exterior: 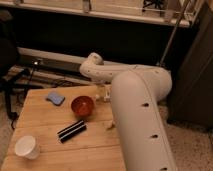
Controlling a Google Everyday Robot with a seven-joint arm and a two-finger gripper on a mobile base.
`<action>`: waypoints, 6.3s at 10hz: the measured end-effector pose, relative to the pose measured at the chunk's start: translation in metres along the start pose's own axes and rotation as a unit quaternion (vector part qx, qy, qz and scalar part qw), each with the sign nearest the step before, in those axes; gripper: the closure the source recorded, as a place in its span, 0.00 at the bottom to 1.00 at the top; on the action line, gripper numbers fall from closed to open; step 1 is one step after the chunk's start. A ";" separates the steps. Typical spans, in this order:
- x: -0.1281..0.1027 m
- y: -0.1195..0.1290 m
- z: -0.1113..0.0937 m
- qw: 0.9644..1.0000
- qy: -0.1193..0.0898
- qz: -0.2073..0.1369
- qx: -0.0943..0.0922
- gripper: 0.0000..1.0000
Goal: Stand the bottle upright
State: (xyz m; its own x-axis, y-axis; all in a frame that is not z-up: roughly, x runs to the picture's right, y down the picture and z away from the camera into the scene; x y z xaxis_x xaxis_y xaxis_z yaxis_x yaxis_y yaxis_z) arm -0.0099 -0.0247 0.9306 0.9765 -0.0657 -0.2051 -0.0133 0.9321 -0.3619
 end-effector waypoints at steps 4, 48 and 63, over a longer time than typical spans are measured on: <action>-0.002 0.016 0.000 1.000 -0.008 -0.007 -0.012 0.20; -0.010 0.000 -0.090 0.934 -0.304 0.056 -0.179 1.00; 0.019 0.003 -0.111 0.810 -0.548 0.001 -0.211 1.00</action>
State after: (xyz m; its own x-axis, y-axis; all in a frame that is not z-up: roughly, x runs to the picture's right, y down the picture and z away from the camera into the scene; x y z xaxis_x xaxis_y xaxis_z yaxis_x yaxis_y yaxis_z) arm -0.0152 -0.0628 0.8243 0.5780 0.5063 0.6400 0.1386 0.7119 -0.6884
